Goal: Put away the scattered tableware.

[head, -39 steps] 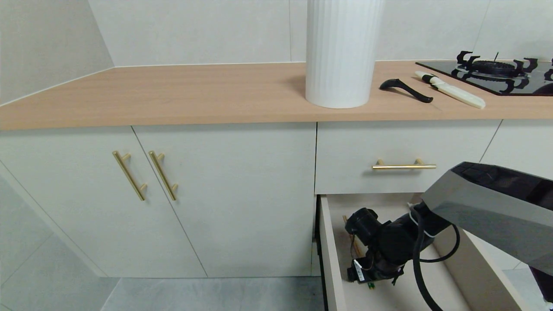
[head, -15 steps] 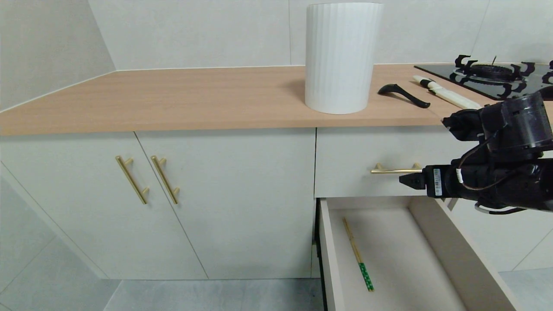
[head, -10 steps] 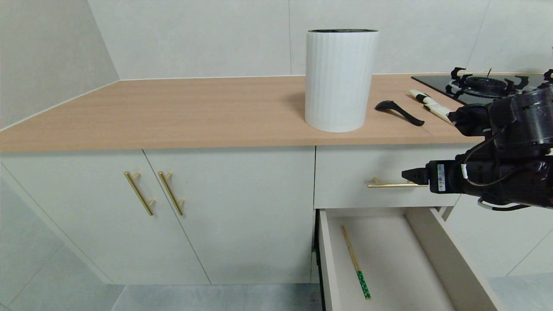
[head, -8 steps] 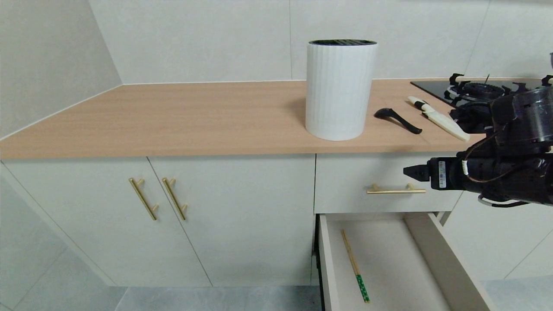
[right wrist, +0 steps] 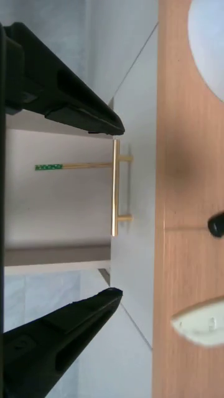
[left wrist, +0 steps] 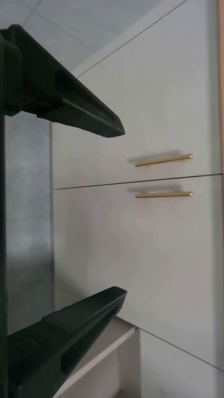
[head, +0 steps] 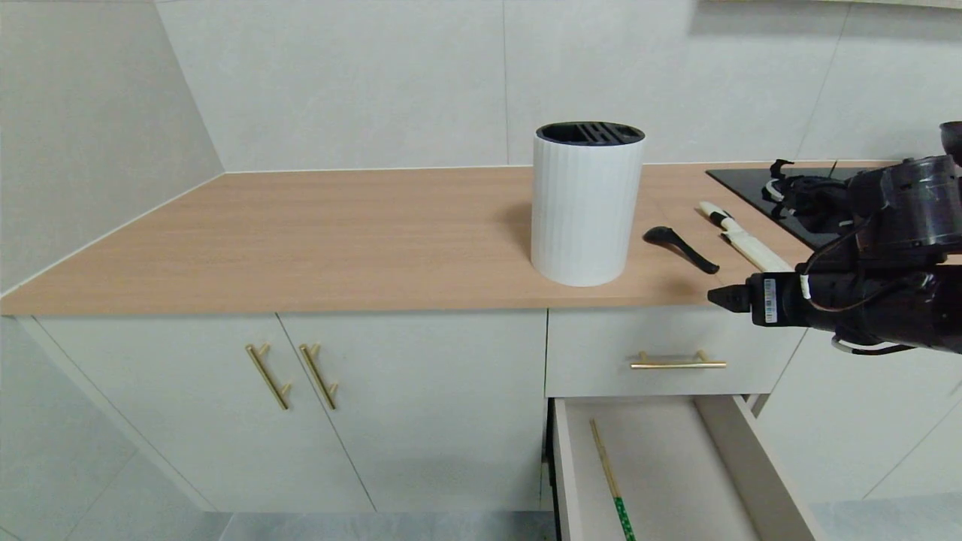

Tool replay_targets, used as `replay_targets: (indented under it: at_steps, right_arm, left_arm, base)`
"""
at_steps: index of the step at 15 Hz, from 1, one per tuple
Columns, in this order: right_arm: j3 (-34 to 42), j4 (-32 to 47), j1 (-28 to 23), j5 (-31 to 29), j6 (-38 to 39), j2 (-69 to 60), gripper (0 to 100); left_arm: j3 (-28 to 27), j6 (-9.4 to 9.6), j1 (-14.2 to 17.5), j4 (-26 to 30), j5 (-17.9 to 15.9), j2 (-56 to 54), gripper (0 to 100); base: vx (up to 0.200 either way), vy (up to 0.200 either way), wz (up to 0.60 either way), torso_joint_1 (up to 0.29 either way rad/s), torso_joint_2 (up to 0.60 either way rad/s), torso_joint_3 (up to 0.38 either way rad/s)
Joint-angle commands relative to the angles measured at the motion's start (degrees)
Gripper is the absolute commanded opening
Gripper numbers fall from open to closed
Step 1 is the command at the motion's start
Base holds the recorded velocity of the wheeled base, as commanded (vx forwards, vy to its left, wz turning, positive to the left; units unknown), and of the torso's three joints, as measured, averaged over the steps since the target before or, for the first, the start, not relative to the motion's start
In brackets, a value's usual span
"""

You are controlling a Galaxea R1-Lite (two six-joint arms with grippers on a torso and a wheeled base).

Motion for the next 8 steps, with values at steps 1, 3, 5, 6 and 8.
replay_targets:
  at_steps: [1,3,5,6,8]
  right_arm:
    - [-0.7,-2.7,-1.2,0.3,-0.5,3.8,100]
    - [-0.6,-7.8,-3.8,3.3,-5.4,4.4,100]
    - [-1.1,-12.9,-5.3,8.2,-9.6,5.2,100]
    - [-3.7,-14.1,-5.7,8.7,-10.6,7.4,100]
    - [-6.2,-14.1,-5.7,9.6,-10.8,8.5,100]
  left_arm:
    - [0.0,-0.01,0.0,0.0,0.0,0.1,100]
    - [0.0,-0.01,0.0,0.0,0.0,0.1,100]
    - [0.0,-0.01,0.0,0.0,0.0,0.1,100]
    - [0.0,-0.01,0.0,0.0,0.0,0.1,100]
    - [0.0,-0.01,0.0,0.0,0.0,0.1,100]
  base:
    - [0.0,0.0,0.0,0.036,-0.09,-0.051]
    - [0.0,0.0,0.0,0.0,0.0,0.0]
    - [0.0,0.0,0.0,0.0,0.0,0.0]
    - [0.0,0.0,0.0,0.0,0.0,0.0]
    - [0.0,0.0,0.0,0.0,0.0,0.0]
